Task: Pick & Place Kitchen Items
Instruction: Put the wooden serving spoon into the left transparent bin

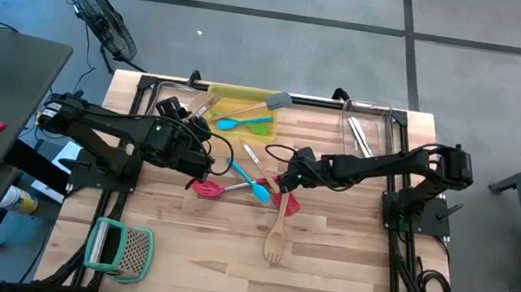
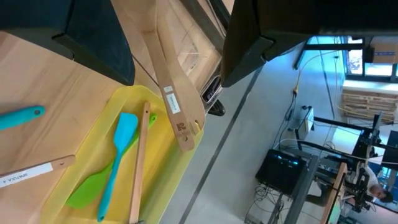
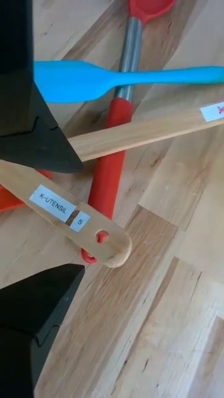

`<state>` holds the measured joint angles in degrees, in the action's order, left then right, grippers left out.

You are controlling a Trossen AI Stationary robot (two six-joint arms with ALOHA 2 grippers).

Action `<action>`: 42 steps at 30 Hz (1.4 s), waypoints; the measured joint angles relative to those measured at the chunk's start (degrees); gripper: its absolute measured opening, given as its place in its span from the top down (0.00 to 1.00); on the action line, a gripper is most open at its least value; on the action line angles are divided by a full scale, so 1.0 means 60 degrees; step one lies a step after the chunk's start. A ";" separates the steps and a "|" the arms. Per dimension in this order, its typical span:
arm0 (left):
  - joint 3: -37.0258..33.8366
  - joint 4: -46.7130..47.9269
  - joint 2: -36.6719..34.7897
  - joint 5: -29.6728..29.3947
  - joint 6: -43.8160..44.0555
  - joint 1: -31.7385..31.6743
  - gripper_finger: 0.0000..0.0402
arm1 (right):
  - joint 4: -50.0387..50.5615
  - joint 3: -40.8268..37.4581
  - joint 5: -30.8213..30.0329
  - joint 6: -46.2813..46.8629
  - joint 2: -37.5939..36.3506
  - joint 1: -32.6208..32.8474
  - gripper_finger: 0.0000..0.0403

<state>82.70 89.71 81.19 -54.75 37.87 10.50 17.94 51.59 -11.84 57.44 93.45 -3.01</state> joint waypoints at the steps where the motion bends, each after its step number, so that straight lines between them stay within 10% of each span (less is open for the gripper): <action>1: 0.0000 -0.0001 0.0000 -0.0001 0.0002 0.0000 0.42 | 0.0002 0.0000 0.0000 0.0102 0.0000 0.0000 0.39; 30: -0.0004 -0.0204 -0.0007 0.0008 -0.0009 0.0000 0.42 | -0.0592 0.0004 0.0215 0.0210 0.0863 -0.0087 0.40; 42: -0.0004 -0.0193 -0.0005 0.0008 -0.0009 0.0000 0.42 | -0.0545 0.0004 0.0251 -0.0044 0.0878 -0.0200 0.69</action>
<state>82.67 88.55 81.16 -54.70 37.82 10.50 14.68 51.62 -10.33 57.17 98.72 -4.21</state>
